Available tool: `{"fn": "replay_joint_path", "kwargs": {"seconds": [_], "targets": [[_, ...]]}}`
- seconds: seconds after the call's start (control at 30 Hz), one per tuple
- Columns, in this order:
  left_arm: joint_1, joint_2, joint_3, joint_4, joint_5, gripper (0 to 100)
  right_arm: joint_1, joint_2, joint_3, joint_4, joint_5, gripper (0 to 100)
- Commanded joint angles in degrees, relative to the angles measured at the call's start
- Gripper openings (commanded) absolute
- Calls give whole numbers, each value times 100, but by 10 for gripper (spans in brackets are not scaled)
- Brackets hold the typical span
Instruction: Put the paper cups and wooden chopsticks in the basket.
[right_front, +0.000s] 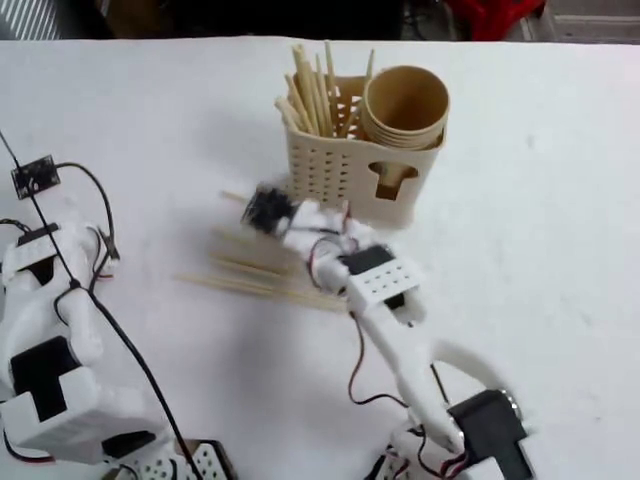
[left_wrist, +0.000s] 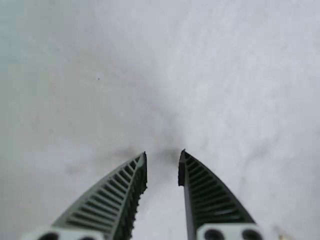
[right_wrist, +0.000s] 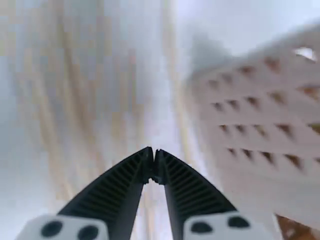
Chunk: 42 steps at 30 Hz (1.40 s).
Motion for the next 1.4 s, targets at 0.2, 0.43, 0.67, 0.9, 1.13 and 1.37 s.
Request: {"fn": "replay_joint_path", "kwargs": {"seconds": [0.2,0.43,0.67,0.9,1.13,1.37], "targets": [[75,-31,-26,-88,35,124,716,734,141,-1798,-352,17],[75,-31,-26,-88,35,124,1165,1745,-378,-2255,-343,17],[75,-31,-26,-88,35,124,1121,2246,-571,-2246,-343,17],[75,-31,-26,-88,35,124,752,1824,-510,-840,527,17],[75,-31,-26,-88,35,124,-22,1358,-510,787,1152,17],[75,-31,-26,-88,35,124,-462,435,-510,1736,1037,17]]}}
